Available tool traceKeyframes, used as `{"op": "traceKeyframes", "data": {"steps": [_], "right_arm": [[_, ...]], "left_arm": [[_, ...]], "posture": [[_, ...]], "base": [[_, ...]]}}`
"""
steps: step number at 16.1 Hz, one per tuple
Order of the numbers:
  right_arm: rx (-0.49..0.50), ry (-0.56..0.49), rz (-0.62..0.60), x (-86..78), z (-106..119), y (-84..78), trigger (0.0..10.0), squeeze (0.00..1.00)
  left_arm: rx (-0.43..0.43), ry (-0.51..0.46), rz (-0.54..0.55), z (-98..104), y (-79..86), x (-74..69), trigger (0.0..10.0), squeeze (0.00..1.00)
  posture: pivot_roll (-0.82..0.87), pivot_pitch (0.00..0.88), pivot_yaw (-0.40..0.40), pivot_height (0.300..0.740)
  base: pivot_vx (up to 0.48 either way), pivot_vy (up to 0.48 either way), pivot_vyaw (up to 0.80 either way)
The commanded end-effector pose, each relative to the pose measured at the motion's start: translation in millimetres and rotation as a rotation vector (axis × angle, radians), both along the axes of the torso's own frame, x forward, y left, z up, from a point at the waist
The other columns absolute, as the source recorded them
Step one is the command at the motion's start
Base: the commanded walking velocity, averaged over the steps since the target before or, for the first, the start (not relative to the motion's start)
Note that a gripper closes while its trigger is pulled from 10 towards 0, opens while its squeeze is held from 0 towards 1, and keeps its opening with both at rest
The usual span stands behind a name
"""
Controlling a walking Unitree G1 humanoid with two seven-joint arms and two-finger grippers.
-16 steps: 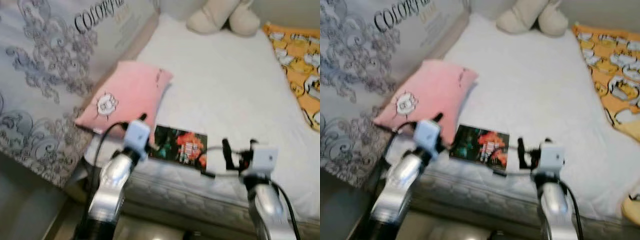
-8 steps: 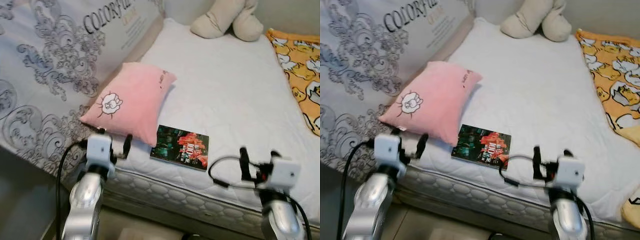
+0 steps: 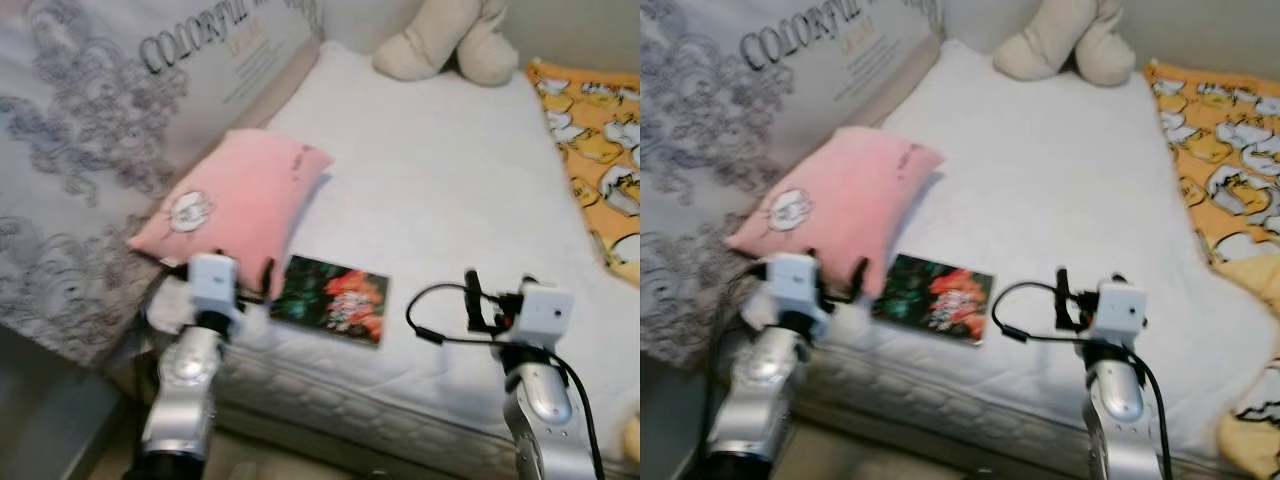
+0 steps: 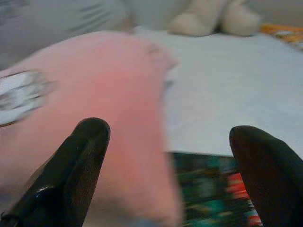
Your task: Clean up the room
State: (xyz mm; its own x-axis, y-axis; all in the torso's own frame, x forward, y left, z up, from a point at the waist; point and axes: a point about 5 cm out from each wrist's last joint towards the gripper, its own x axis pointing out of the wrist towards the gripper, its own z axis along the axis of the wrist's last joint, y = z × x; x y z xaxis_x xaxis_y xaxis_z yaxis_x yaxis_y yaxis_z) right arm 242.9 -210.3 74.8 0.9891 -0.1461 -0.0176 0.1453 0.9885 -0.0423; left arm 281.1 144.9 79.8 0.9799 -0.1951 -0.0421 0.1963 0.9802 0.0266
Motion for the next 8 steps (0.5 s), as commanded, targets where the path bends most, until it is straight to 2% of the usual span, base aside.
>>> {"op": "traceKeyframes", "data": {"steps": [1, 4, 6, 8], "right_arm": [[-0.005, -0.021, 0.006, 2.8, 2, 1.8, 10.0, 0.0], [-0.014, -0.031, 0.007, 5.7, 4, 1.5, 10.0, 0.0], [-0.015, -0.027, 0.012, 4.9, 4, 1.9, 10.0, 0.0], [-0.017, -0.021, 0.015, 0.9, 1, 1.9, 10.0, 0.0]], "left_arm": [[-0.005, -0.017, -0.024, 3, -0.2, 1.5, 10.0, 0.0], [-0.022, -0.021, -0.068, 1, -8.5, 0.5, 10.0, 0.0], [0.009, -0.024, -0.088, -1, -12.0, 0.5, 10.0, 0.0], [0.019, -0.009, -0.089, -3, -12.6, 1.6, 10.0, 0.0]], "posture": [[-0.11, 0.0, 0.009, 0.74], [-0.13, 0.0, 0.021, 0.74], [-0.14, 0.0, 0.022, 0.74], [-0.14, 0.0, 0.024, 0.74]], "base": [[0.0, -0.458, 0.0], [0.0, -0.459, 0.0], [0.0, -0.334, -0.75], [0.0, 0.0, -0.74]]}}
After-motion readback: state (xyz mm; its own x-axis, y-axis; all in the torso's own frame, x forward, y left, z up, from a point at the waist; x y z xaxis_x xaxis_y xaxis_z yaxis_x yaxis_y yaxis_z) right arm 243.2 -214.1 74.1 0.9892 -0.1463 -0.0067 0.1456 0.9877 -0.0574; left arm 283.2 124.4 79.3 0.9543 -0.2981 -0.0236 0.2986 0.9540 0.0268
